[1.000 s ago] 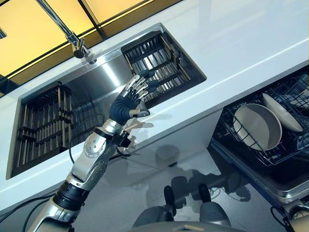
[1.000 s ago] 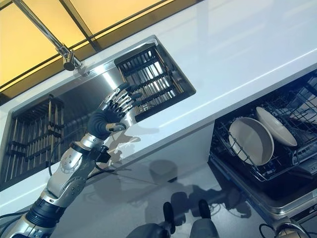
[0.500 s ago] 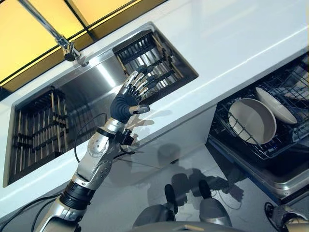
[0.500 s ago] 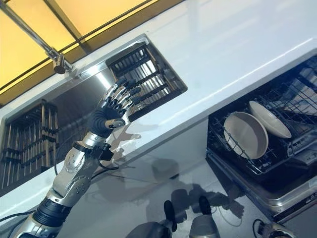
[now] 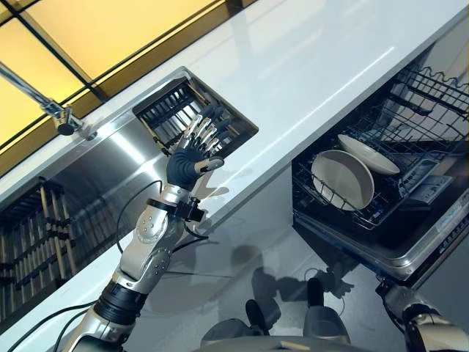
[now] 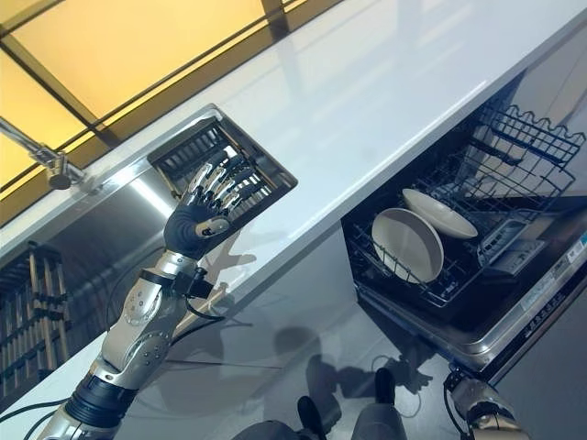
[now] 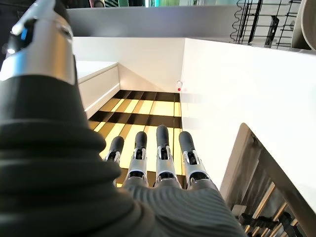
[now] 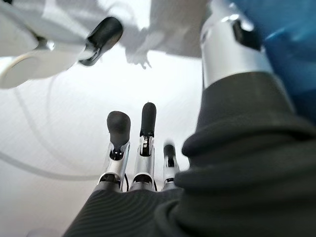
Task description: Take plates into dishwasher
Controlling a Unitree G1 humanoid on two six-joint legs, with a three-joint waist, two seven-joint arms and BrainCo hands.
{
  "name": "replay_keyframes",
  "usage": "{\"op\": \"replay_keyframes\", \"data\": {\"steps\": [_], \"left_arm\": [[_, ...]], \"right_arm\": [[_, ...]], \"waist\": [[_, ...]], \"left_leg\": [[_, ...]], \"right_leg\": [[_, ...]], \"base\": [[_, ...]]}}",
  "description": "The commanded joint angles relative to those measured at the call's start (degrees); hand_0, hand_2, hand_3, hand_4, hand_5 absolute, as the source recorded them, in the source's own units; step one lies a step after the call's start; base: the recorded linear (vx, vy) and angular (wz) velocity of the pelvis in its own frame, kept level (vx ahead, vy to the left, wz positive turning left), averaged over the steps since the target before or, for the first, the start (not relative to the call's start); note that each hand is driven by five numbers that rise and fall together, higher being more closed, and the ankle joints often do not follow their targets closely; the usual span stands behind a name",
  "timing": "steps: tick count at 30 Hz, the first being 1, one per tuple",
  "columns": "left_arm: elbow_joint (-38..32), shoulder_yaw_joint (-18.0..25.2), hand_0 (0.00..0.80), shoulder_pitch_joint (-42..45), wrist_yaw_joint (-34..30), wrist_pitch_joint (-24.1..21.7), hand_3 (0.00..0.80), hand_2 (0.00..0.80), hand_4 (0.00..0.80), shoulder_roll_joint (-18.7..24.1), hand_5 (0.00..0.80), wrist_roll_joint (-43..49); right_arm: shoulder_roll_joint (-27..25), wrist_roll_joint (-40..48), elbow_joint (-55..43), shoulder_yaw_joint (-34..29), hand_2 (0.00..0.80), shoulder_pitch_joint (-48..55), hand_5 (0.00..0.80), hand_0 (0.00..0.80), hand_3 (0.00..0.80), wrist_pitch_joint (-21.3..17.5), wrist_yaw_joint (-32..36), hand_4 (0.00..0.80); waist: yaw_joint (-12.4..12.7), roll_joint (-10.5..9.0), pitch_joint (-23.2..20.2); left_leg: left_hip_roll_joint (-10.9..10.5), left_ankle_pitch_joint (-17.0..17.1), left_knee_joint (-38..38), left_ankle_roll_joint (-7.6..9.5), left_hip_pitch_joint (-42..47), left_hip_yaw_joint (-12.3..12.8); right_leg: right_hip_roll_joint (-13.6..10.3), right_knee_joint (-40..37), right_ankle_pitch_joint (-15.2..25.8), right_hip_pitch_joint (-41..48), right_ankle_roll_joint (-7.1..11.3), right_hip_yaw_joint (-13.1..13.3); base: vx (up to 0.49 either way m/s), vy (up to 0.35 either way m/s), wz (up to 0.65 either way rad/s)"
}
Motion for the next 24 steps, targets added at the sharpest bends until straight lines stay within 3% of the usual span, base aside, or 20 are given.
{"op": "replay_keyframes", "data": {"steps": [1,3,6,7,9,11,15,24], "left_arm": [[-1.63,2.28,0.0,-0.16,-0.94,-1.83,0.0,0.0,0.0,1.05,0.0,0.34],[-2.09,2.04,0.0,0.48,-1.7,-1.73,0.0,0.0,0.0,0.85,0.0,-0.36],[-3.29,2.09,0.0,1.75,-3.07,-0.72,0.0,0.0,0.0,0.8,0.0,-1.13],[-3.51,2.14,0.0,1.95,-3.4,-0.21,0.0,0.0,0.0,0.84,0.0,-1.37],[-3.98,2.63,0.0,2.55,-4.05,1.13,0.0,0.0,0.0,0.7,0.0,-1.52],[-4.34,3.08,0.0,2.99,-4.52,2.4,0.0,0.0,0.0,0.23,0.0,-1.21],[-5.27,4.27,0.0,4.17,-5.06,4.58,0.0,0.0,0.0,-0.84,0.0,-0.45],[-7.01,4.73,0.0,7.13,-5.15,4.85,0.0,0.0,0.0,-0.59,0.0,-1.53]], "right_arm": [[-7.45,-0.9,5.14,0.61,0.0,-6.75,0.0,0.0,0.0,5.79,-4.34,0.0],[-8.82,-3.2,7.48,1.75,0.0,-6.23,0.0,0.0,0.0,11.42,4.09,0.0],[-9.59,-10.88,11.23,6.06,0.0,-4.43,0.0,0.0,0.0,19.84,26.21,0.0],[-9.38,-13.38,12.62,7.88,0.0,-3.64,0.0,0.0,0.0,20.22,33.83,0.0],[-8.42,-18.03,14.84,10.14,0.0,-1.88,0.0,0.0,0.0,19.9,41.58,0.0],[-7.01,-19.57,16.13,11.01,0.0,0.46,0.0,0.0,0.0,18.54,43.08,0.0],[-6.01,-18.62,18.31,8.1,0.0,3.55,0.0,0.0,0.0,17.29,39.48,0.0],[-6.91,-14.65,19.33,2.37,0.0,6.75,0.0,0.0,0.0,14.54,30.59,0.0]], "waist": [[2.33,-1.12,-2.04],[2.8,-0.47,-2.28],[3.63,-0.01,-2.59],[3.93,-0.12,-2.82],[4.31,-0.6,-3.37],[4.38,-1.18,-3.92],[3.74,-1.72,-4.28],[3.03,-0.66,-4.84]], "left_leg": [[-4.01,-8.03,9.76,5.83,-2.47,-2.86],[-4.21,-7.99,10.27,5.71,-2.4,-3.53],[-4.65,-7.69,10.16,5.67,-1.73,-4.5],[-4.77,-7.58,10.01,5.61,-1.5,-4.82],[-4.81,-7.47,9.62,5.49,-0.77,-5.2],[-4.75,-7.43,9.22,5.47,0.01,-5.3],[-4.58,-7.62,8.94,5.59,1.76,-5.33],[-4.85,-7.69,8.89,5.31,3.51,-5.67]], "right_leg": [[-0.57,6.44,-6.18,1.37,-0.25,-3.43],[-0.84,6.78,-6.48,1.91,-0.43,-3.82],[-1.3,6.34,-6.56,3.38,-0.61,-4.7],[-1.37,6.02,-6.48,3.9,-0.58,-4.87],[-1.44,5.82,-6.66,4.88,-0.46,-5.33],[-1.45,5.72,-6.8,5.62,-0.3,-5.54],[-1.28,5.64,-7.1,7.27,-0.14,-5.25],[-1.29,5.02,-7.11,9.48,0.35,-4.7]], "base": [[0.034,-0.022,0.06],[0.082,0.02,0.13],[0.076,0.021,0.2],[0.081,0.0,0.23],[0.1,-0.013,0.1],[0.098,-0.015,0.11],[0.087,-0.006,0.1],[0.033,0.013,0.0]]}}
